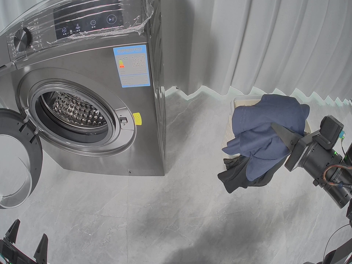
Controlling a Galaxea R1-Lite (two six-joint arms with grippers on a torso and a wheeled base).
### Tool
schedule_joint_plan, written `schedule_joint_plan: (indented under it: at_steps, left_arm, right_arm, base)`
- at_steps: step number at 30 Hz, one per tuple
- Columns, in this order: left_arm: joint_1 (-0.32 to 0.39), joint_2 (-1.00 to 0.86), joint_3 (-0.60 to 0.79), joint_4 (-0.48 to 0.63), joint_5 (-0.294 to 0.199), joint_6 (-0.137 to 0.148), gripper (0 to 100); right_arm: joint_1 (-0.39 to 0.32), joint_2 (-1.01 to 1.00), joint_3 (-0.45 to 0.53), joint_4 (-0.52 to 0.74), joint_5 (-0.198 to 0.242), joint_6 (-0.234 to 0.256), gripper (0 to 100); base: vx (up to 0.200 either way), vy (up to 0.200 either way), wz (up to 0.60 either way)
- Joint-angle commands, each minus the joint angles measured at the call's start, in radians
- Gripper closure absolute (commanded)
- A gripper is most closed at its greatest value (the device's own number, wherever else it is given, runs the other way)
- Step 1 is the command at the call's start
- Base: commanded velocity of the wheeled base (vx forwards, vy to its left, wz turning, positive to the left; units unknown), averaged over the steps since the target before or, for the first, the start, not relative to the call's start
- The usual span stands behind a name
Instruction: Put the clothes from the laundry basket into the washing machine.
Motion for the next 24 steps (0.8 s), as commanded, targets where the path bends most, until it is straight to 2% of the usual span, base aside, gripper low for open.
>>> schedule_joint_plan:
  at_steps: [1,24]
  left_arm:
    - [0.000,-0.018,0.015,0.000,0.000,0.000,0]
    - [0.000,-0.018,0.015,0.000,0.000,0.000,0]
  right_arm:
    - [0.000,0.006,-0.003,-0.002,0.001,0.000,100]
    - [0.014,0.007,-0.010,-0.011,0.017,0.001,100]
  base:
    - [0.000,0.200,0.00]
    - [0.000,0.200,0.00]
